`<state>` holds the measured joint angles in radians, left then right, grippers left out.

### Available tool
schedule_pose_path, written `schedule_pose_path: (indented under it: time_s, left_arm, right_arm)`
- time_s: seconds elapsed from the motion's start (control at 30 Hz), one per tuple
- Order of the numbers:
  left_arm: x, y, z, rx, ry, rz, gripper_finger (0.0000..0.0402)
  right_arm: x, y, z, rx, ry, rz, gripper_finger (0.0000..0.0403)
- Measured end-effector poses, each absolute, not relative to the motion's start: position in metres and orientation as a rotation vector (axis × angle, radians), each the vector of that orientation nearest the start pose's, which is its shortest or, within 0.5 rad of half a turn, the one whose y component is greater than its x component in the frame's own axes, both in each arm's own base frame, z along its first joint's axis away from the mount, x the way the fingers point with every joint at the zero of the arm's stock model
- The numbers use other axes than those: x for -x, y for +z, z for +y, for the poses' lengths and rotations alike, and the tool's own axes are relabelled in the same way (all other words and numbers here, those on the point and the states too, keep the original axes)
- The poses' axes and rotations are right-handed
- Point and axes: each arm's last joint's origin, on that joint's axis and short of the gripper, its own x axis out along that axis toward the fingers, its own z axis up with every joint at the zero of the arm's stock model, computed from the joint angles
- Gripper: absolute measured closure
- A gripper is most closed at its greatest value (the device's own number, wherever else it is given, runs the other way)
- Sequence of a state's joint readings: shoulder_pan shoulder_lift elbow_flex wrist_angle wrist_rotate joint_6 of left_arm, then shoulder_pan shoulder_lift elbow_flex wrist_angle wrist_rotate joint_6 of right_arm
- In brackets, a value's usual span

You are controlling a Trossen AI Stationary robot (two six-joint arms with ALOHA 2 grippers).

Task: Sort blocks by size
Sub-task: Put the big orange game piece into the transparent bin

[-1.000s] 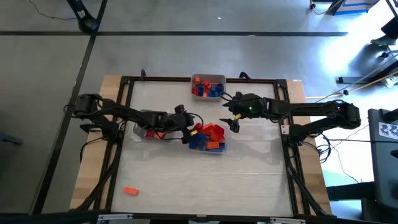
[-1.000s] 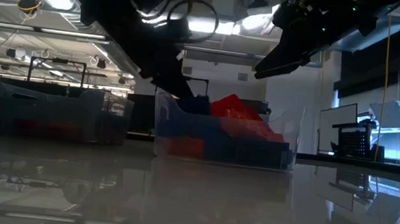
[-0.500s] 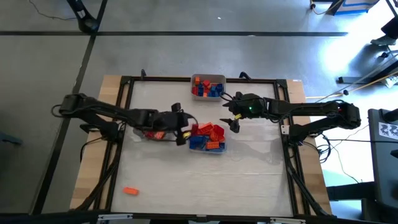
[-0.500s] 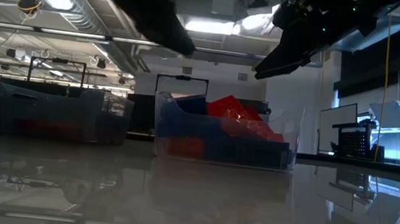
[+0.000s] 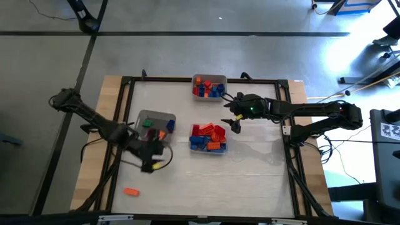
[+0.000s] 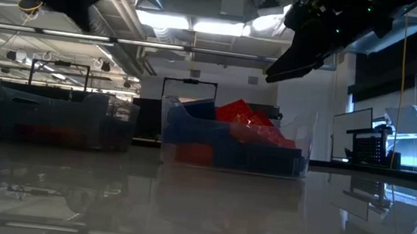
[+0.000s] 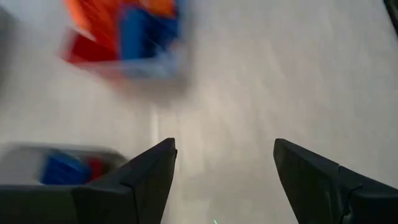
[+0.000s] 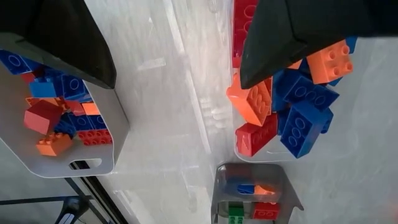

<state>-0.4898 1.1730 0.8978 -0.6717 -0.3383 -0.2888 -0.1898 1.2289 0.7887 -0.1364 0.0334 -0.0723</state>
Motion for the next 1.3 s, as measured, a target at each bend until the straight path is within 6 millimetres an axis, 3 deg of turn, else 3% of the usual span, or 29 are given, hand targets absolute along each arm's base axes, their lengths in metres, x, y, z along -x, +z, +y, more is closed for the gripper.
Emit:
schedule_pose_path:
  time_s: [0.5,0.83,1.03,1.3]
  left_arm:
    - [-0.160,0.236,-0.172,0.039,-0.157,1.068,0.0144]
    - [-0.146,0.196,-0.227,0.193,-0.224,1.237,0.0144]
    - [-0.134,0.170,-0.241,0.188,-0.177,1.401,0.0144]
    - [-0.122,0.146,-0.252,0.083,-0.153,1.461,0.0153]
  right_arm:
    - [-0.255,0.249,-0.050,0.035,-0.193,0.586,0.0062]
    - [-0.255,0.250,-0.050,0.036,-0.194,0.576,0.0062]
    - [-0.255,0.250,-0.050,0.034,-0.194,0.577,0.0062]
    - [-0.255,0.250,-0.050,0.009,-0.202,0.576,0.0062]
